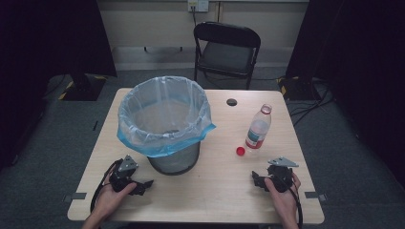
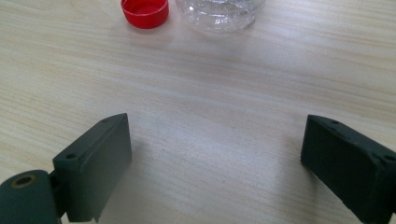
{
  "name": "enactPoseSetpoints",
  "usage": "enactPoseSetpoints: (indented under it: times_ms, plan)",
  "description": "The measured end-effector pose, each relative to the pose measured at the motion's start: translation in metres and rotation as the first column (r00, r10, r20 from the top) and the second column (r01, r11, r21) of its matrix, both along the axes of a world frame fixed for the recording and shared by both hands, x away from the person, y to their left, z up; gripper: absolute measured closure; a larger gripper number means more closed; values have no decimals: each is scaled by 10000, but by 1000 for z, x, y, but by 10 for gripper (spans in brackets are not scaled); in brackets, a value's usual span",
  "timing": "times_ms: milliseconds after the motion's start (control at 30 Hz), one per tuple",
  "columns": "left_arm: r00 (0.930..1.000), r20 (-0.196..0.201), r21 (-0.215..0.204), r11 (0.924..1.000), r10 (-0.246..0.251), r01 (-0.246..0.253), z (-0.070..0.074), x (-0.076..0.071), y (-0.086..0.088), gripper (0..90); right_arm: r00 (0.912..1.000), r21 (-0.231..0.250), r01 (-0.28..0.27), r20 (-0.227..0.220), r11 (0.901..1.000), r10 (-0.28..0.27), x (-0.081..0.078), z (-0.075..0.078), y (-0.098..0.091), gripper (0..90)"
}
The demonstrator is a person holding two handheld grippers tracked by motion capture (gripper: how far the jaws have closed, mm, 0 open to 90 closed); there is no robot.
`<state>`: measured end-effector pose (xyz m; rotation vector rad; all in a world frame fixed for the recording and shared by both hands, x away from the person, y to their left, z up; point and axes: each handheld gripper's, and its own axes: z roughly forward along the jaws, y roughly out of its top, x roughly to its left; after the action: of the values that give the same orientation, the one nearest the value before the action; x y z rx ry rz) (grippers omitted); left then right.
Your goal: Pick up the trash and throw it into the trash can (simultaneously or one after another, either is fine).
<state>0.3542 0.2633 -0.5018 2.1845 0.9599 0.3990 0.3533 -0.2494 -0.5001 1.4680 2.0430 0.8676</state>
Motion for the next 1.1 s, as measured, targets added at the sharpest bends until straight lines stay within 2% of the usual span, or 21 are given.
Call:
enactPoseSetpoints:
  times_ms: [167, 200, 367, 500, 533, 800, 1100]
  plan:
    - [10000, -13, -7, 10000, -1, 1, 0, 0, 0, 3, 10000, 8, 9, 5, 10000, -9, 0, 0, 0, 86]
    - [10000, -13, -11, 10000, -12, 12, 0, 0, 0, 3, 9997, -23, -225, 35, 9997, 225, 0, 0, -1, 101]
    - [10000, -22, 0, 10000, -29, 29, 0, 0, 0, 1, 9996, 202, -267, 20, 9994, 266, 0, 3, -1, 159]
    - [10000, -22, 23, 10000, -9, 9, 0, 0, 0, 0, 9978, 313, -665, -48, 9973, 667, 0, 9, 2, 185]
    - [10000, -35, 9, 10000, -8, 8, 0, 0, 0, 0, 9958, 280, -909, 97, 9955, 907, 0, 14, 4, 193]
    - [10000, -22, 15, 10000, -14, 14, 0, 1, 0, 0, 9919, 551, -1149, 602, 9918, 1116, 8, 28, 1, 157]
    - [10000, -22, 19, 10000, -14, 14, 0, 1, 0, 0, 9907, 703, -1249, 628, 9897, 1206, 19, 33, 2, 143]
